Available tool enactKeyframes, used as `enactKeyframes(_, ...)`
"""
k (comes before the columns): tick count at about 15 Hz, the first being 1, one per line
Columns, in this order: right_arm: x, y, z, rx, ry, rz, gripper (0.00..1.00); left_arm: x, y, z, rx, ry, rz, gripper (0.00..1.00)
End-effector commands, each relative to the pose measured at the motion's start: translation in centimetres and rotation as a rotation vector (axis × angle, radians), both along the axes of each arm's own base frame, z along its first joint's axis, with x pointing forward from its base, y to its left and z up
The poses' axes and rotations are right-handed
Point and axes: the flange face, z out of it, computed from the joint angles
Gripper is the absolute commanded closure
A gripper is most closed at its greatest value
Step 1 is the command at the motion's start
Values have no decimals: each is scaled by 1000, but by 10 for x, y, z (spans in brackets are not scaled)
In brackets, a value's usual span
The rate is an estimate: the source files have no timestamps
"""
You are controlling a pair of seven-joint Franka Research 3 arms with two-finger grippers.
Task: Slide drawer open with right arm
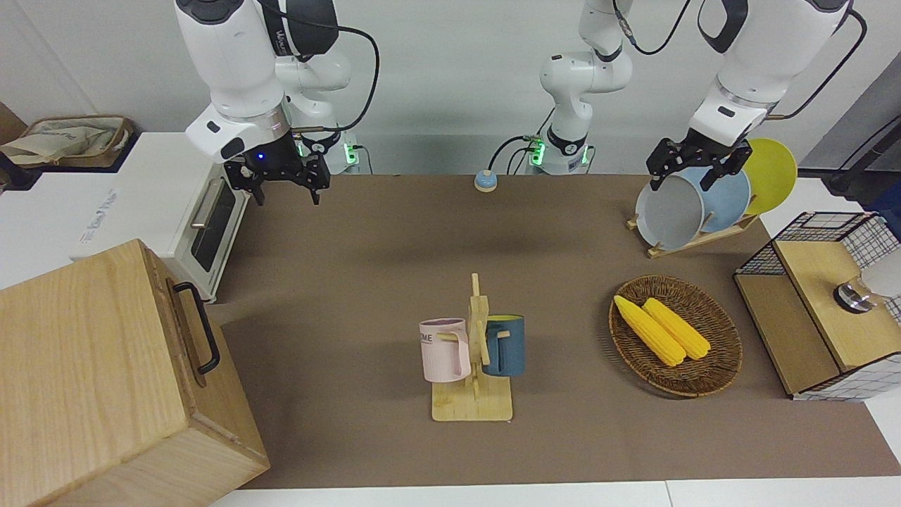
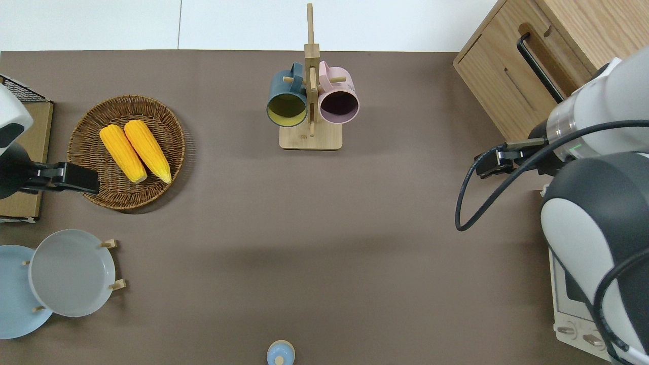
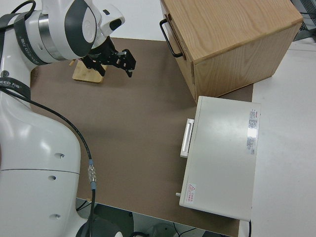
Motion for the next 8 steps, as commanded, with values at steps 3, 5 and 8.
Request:
enactKeyframes(3,-4,-3,6,27,0,13,15,2,1,3,16,6,-12,7)
enactKeyframes(5,-4,-3,7,27,-2,13,15,2,1,4,16,5,-12,7)
enactKeyframes(8,-3,-7,7,42,-1,2,15,2,1,4,16,5,-12,7)
